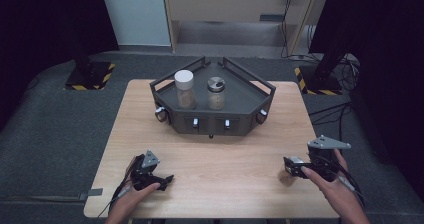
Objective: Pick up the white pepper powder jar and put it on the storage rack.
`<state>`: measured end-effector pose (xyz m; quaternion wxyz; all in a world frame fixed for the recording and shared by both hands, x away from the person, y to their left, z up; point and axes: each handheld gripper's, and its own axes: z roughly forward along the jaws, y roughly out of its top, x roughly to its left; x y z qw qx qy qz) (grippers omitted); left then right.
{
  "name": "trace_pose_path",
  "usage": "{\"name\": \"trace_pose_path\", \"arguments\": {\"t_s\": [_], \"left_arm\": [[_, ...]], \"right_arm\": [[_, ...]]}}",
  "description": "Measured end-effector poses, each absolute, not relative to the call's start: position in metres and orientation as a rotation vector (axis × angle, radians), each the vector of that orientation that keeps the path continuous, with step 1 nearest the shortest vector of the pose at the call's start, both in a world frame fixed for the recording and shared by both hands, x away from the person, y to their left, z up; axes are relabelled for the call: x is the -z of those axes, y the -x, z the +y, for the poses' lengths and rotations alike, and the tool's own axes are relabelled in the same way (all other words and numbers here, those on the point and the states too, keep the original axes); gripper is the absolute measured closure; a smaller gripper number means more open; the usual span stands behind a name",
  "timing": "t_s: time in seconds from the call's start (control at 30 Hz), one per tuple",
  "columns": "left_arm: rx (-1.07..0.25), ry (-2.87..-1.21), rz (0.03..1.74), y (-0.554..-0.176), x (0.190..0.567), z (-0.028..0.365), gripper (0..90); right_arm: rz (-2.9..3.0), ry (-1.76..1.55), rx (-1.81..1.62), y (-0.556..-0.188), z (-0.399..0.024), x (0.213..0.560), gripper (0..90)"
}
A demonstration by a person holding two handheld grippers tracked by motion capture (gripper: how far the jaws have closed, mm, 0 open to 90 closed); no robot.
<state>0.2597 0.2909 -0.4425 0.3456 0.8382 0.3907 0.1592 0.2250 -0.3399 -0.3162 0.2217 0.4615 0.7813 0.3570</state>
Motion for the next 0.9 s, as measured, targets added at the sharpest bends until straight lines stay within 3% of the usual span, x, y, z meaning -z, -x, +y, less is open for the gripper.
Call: {"name": "trace_pose_path", "arguments": {"t_s": [0.9], "left_arm": [[-0.413, -2.176, 1.015, -0.260, 0.442, 0.291, 0.0]], "right_arm": [[2.150, -1.317, -1.000, -0.200, -0.353, 0.338, 3.9]]}}
